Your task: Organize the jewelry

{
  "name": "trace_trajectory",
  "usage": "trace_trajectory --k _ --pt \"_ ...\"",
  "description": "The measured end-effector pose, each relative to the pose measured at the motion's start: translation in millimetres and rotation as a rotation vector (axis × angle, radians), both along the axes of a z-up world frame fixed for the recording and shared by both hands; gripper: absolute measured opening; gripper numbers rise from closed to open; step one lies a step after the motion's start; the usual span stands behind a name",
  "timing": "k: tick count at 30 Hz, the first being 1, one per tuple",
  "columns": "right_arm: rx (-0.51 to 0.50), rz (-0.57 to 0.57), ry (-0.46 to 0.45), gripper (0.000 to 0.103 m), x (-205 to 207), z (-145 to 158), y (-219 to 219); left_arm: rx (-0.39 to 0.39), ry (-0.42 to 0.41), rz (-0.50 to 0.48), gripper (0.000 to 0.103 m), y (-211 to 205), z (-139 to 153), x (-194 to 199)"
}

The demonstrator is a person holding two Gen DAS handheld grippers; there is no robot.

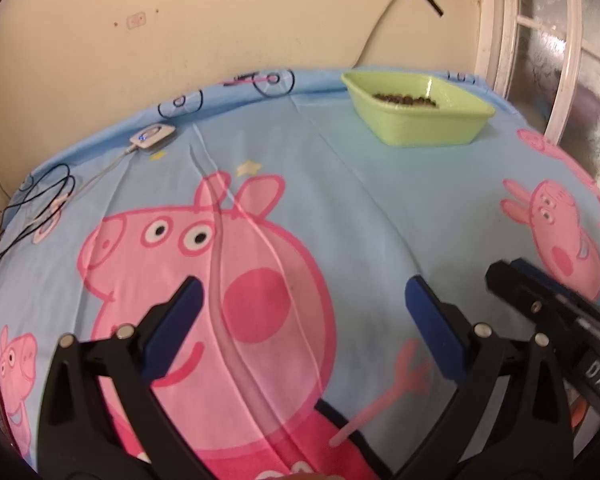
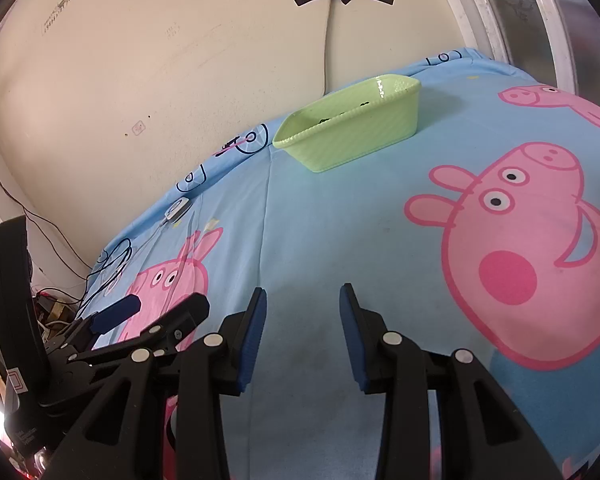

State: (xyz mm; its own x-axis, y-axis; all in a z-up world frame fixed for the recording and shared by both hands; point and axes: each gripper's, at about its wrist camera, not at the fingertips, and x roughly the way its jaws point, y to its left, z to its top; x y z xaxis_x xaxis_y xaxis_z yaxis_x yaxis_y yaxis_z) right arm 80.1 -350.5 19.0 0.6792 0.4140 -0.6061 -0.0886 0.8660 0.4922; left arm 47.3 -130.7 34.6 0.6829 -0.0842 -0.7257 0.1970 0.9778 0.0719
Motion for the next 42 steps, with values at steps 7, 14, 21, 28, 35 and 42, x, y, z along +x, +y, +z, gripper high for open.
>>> trace_trajectory --k 7,14,21,28,35,42 --pt "0.002 -0.001 -0.006 0.013 0 0 1 0.009 0.004 0.006 0.097 -2 -1 -2" --pt "0.008 0.004 -0.015 0.013 0 0 1 -0.022 0.019 0.027 0.097 5 -1 2" --pt "0.013 0.009 -0.023 0.013 -3 1 -1 -0.025 0.029 0.035 0.097 8 -1 4" --pt "0.015 0.015 -0.027 0.013 -3 1 -2 -0.026 0.03 0.034 0.097 8 -1 4" --pt "0.015 0.013 -0.027 0.013 -3 1 -2 -0.037 0.031 0.038 0.097 13 -2 7" --pt "0.015 0.012 -0.027 0.013 -3 1 -2 -0.045 0.032 0.041 0.097 16 -3 7"
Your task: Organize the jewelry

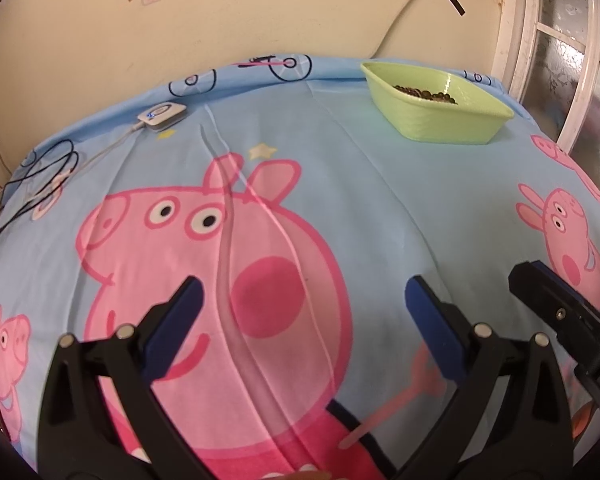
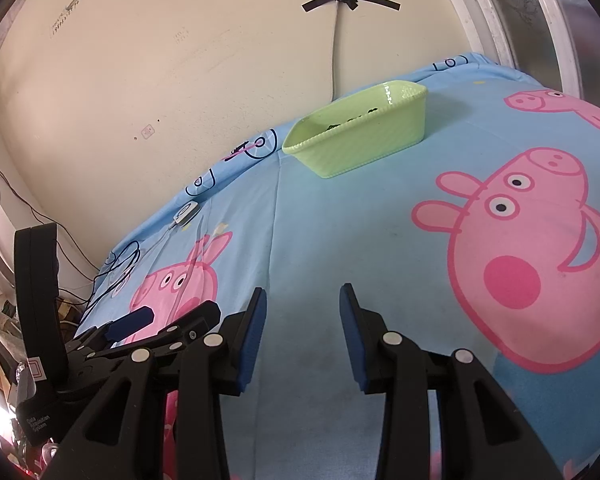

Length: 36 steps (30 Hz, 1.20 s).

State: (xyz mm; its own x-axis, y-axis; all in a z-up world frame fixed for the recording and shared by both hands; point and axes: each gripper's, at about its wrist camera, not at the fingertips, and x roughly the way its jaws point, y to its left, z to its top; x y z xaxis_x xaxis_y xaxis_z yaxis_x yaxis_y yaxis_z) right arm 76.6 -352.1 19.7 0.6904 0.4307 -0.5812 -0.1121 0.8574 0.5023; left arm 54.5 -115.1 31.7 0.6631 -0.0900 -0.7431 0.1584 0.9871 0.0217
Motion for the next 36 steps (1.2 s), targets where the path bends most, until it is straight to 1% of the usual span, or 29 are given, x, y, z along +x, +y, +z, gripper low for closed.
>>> trace_trajectory --k 2,6,10,15,36 --pt "0.0 0.001 0.0 0.013 0.2 -0.3 -0.1 0.008 0.01 0.005 0.097 0.2 -1.9 0.1" --pt "0.0 0.002 0.0 0.013 0.4 -0.8 -0.5 -0.016 -0.003 0.001 0.097 3.0 1.1 -1.4" --pt "-0.001 0.005 0.002 0.013 1.0 -1.0 0.0 0.002 -0.002 0.009 0.097 1.5 1.0 -0.8" --pt "-0.002 0.006 0.005 0.013 1.2 -0.5 0.2 -0.006 0.011 0.022 0.097 4.2 -0.2 1.6" --pt "0.003 0.008 0.001 0.013 1.4 -1.5 2.1 0.012 0.007 0.018 0.097 3.2 0.0 1.5"
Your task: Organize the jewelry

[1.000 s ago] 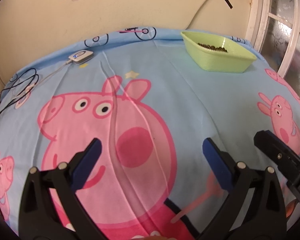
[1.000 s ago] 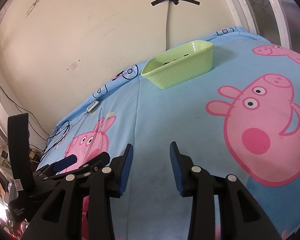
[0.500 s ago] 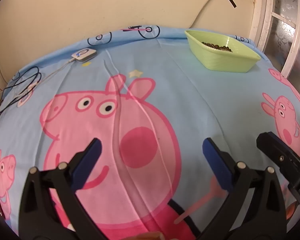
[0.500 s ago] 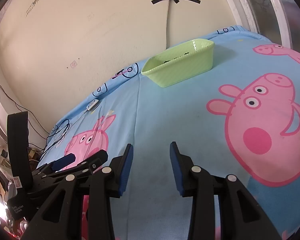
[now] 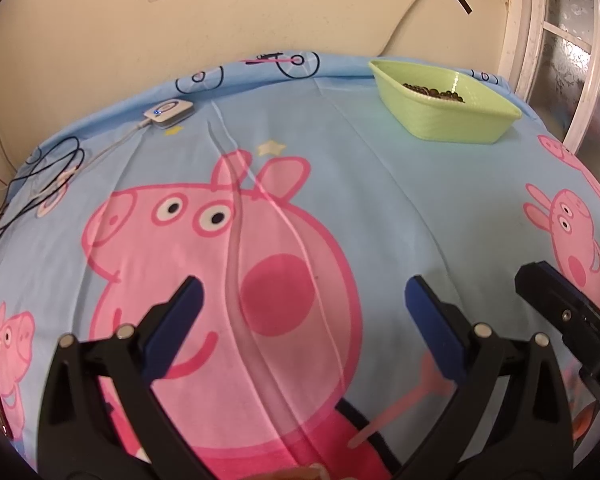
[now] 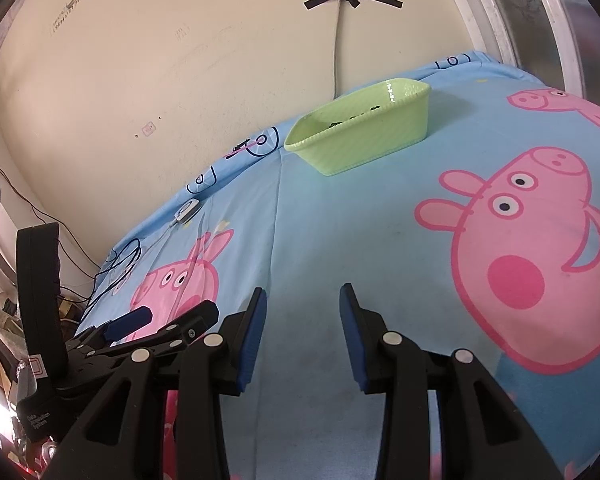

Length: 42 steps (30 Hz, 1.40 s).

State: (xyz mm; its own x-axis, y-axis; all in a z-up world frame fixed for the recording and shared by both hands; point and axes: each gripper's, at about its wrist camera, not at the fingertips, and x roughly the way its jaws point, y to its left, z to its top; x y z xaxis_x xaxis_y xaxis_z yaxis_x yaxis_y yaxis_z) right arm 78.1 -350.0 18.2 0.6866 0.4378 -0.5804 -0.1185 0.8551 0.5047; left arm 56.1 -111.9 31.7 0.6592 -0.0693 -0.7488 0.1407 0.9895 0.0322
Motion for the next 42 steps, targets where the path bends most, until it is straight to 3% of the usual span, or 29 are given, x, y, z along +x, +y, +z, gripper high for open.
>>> trace_trajectory --k 42 --pt "0.002 0.003 -0.001 0.013 -0.5 0.7 -0.5 0.006 -0.002 -0.007 0.097 1.1 1.5 2.0"
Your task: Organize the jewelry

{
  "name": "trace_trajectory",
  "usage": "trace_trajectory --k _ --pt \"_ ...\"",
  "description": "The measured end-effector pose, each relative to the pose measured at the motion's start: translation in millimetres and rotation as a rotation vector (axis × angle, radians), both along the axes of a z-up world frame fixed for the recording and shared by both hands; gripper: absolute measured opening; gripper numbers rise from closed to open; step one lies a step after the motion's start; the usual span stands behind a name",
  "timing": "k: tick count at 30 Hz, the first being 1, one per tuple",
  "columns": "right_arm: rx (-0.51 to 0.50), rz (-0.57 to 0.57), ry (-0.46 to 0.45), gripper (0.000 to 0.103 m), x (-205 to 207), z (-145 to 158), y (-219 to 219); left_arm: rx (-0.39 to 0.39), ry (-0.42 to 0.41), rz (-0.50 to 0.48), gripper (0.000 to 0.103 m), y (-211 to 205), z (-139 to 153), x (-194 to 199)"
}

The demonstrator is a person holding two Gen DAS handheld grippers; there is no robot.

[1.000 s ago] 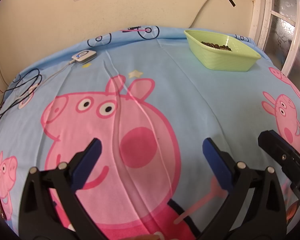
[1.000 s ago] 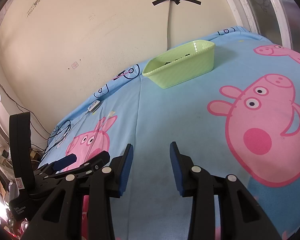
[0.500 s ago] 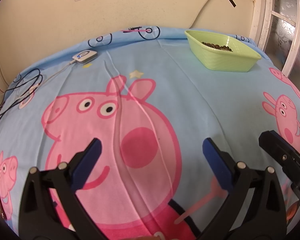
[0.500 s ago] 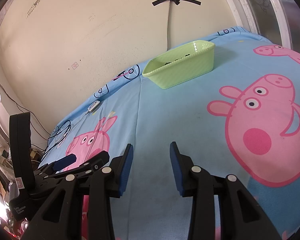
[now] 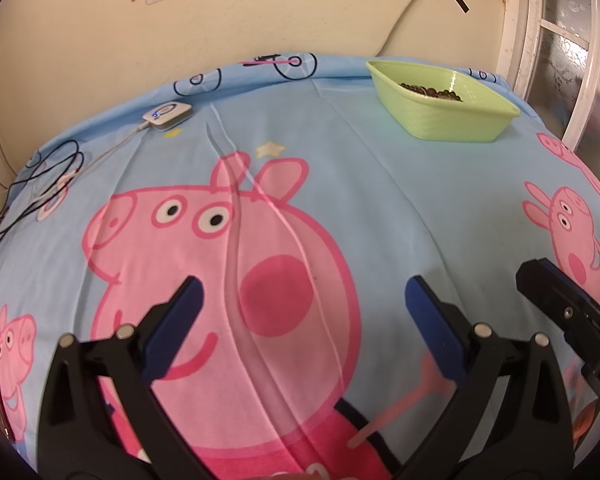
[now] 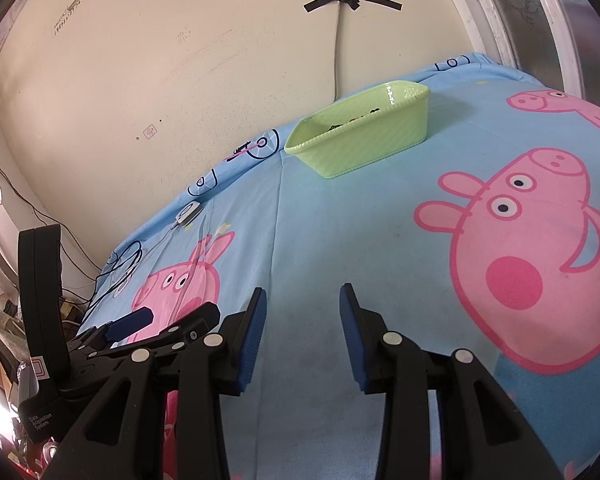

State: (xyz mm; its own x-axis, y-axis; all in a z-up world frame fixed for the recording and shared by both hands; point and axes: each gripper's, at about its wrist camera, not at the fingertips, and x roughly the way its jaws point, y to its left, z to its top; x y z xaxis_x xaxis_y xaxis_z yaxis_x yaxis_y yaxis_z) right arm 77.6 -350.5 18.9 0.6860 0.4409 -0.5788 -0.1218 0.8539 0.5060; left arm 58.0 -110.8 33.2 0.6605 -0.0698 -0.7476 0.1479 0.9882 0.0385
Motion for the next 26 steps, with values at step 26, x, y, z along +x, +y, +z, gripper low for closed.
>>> trace_trajectory --k 26 --pt "-0.001 0.0 0.002 0.013 -0.6 -1.1 0.6 0.027 -0.022 -0.003 0.097 -4.9 0.4 -2.0"
